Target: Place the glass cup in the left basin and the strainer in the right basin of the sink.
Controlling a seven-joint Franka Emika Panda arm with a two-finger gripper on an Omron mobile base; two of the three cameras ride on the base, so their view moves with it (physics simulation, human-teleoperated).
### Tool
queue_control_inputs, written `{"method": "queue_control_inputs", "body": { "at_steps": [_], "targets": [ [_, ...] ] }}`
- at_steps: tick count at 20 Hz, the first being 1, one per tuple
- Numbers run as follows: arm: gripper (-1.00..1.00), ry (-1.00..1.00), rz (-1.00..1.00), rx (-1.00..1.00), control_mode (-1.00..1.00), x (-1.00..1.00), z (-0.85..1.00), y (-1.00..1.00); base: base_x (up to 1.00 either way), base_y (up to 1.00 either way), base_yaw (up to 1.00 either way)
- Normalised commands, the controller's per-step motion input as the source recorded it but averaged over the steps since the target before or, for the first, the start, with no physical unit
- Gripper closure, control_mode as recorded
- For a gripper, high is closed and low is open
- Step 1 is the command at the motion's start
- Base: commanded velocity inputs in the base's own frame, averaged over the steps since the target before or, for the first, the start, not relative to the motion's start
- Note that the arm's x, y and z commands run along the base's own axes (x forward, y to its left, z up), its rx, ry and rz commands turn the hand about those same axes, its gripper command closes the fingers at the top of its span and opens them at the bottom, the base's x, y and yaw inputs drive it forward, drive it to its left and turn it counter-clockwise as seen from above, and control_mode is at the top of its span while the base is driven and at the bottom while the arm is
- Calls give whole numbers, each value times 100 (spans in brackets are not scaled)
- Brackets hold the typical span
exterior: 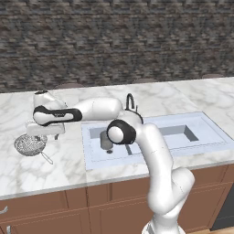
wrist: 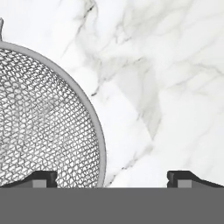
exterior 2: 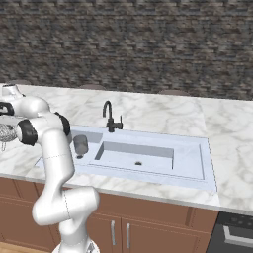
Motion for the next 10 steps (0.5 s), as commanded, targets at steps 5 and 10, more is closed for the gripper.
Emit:
{"method": "queue_control_inputs", "body": {
  "at_steps": [5, 10],
  "targets": [
    [-100, 1, -22, -5, -100, 15, -3, 25, 0, 0, 0],
    [-100, 0, -20, -4, -100, 10, -8, 31, 0, 0, 0]
  ]
}}
